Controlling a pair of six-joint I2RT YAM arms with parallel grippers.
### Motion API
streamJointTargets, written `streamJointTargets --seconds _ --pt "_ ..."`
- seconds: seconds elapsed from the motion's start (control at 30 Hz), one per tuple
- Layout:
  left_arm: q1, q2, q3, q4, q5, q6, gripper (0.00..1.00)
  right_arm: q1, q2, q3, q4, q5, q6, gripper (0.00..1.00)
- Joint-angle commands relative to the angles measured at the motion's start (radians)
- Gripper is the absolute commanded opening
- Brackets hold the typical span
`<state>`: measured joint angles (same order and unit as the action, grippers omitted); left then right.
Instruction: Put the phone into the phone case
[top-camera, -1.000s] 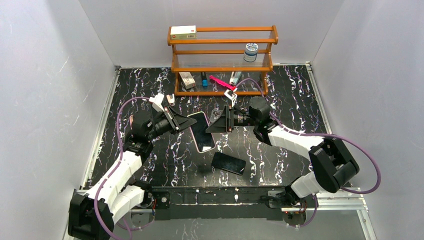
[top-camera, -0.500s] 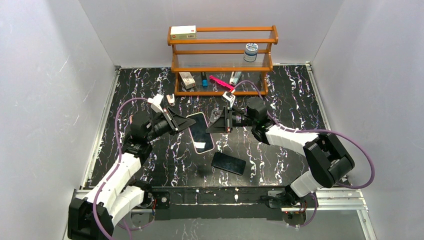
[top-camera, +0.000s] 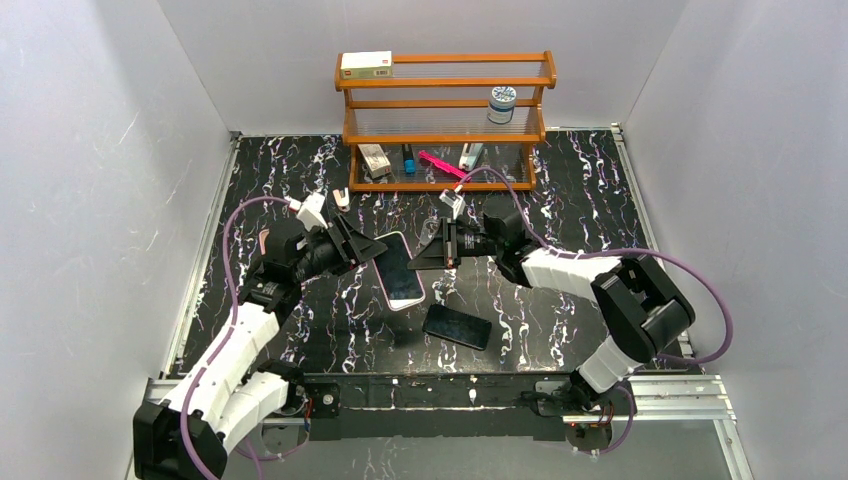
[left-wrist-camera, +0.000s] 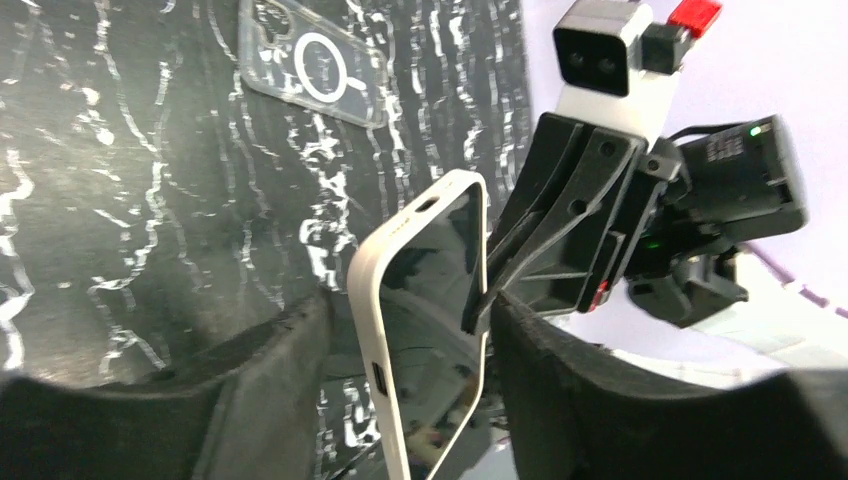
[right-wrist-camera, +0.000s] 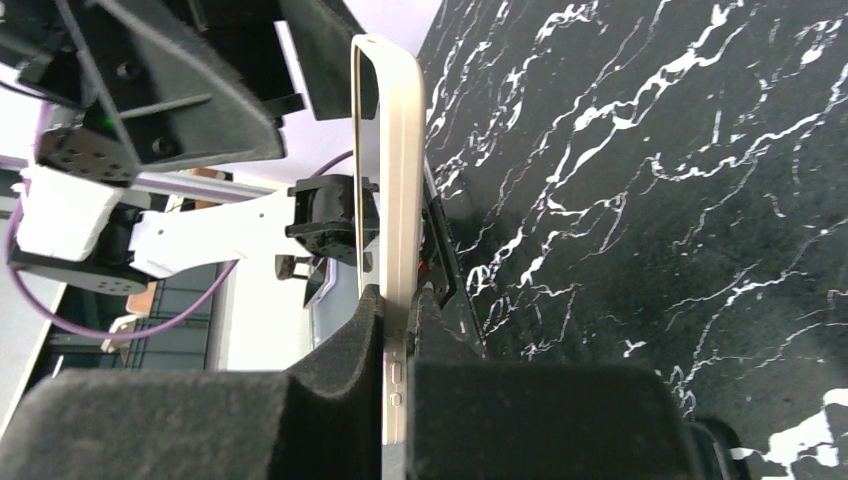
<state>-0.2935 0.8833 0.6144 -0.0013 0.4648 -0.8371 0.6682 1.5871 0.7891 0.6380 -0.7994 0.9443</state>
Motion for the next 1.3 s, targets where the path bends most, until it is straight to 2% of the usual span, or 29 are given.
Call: streamJointTargets --seconds 0.0,0.03,0.13,0.2,0.43,0.67,0.93,1.1,1.27 --pt "0.003 -0.007 0.086 -0.180 -0.092 0.129 0.65 0.001 0.027 0.082 0.010 0.045 -0.040 0.01" --pt "0.003 -0.015 0.097 -0.211 -0.115 0.148 0.68 0.002 0.039 0.098 -0.022 0.061 -0.054 0.01" --pt "0.002 -0.039 0.119 -0.282 -0.176 0.210 0.89 0.002 0.086 0.154 -0.113 0.107 -0.114 0.01" --pt "0.003 -0.050 0.135 -0.326 -0.216 0.260 0.97 0.004 0.125 0.207 -0.199 0.160 -0.162 0.01" --pt "0.002 -0.058 0.149 -0.417 -0.342 0.375 0.98 0.006 0.292 0.409 -0.412 0.279 -0.294 0.01" --pt "0.003 -0.057 0.126 -0.424 -0.381 0.427 0.98 0.007 0.439 0.463 -0.299 0.311 -0.180 0.01" --pt "0.002 -0.086 0.121 -0.434 -0.391 0.431 0.98 0.007 0.530 0.516 -0.343 0.405 -0.162 0.02" --pt "0.003 -0.102 0.120 -0.434 -0.394 0.431 0.98 0.008 0.488 0.493 -0.388 0.452 -0.174 0.22" --pt "0.002 -0.106 0.122 -0.437 -0.406 0.426 0.98 0.007 0.434 0.509 -0.492 0.450 -0.252 0.42"
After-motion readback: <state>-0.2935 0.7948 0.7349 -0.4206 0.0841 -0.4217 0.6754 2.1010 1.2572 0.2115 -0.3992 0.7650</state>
